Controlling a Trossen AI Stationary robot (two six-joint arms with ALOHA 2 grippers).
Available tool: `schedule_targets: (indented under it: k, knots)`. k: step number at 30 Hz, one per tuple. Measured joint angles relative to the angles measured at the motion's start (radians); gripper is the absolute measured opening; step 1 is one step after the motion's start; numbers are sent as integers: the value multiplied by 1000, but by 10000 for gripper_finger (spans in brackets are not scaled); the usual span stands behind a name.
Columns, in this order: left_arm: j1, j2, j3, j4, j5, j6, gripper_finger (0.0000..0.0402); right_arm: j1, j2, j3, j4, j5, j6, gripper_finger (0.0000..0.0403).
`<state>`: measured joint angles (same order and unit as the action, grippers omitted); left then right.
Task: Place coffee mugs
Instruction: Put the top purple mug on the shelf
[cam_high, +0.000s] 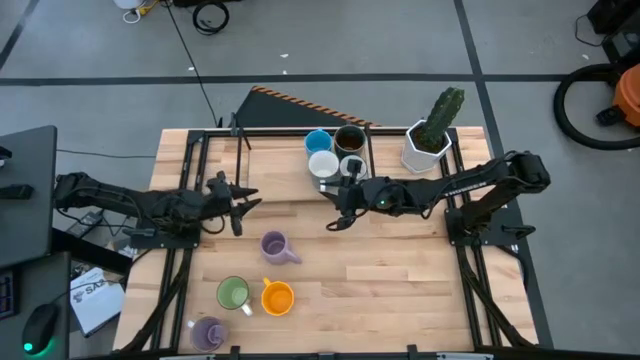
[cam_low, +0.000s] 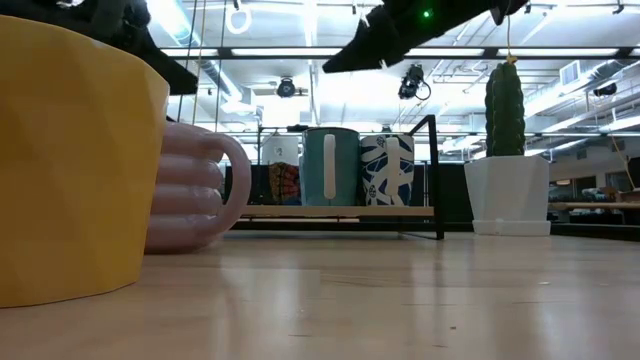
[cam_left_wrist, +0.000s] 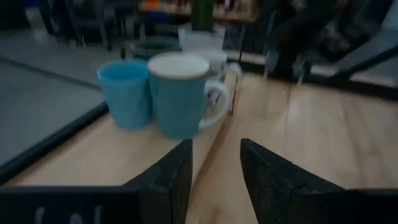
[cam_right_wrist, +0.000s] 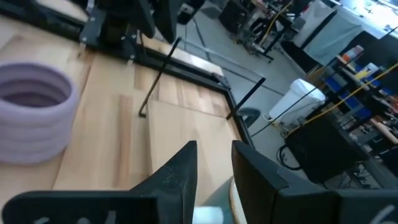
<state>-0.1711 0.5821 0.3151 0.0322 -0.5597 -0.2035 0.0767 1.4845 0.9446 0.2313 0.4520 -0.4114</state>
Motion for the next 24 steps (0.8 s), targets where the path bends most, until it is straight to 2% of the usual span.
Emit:
schedule_targets:
  k: [5, 10, 15, 24]
  knots:
    - [0, 114, 104, -173, 42, -22, 141, 1, 0, -32, 3, -1, 36, 105]
    - [-2, 210, 173, -285, 174, -25, 141, -4, 2, -55, 15, 17, 38, 105]
    - [-2, 281, 266, -420, 267, -100, 141, -5, 2, -55, 21, 23, 19, 105]
    - [-104, 396, 398, -648, 248, -46, 141, -29, 2, -54, 60, -11, -61, 105]
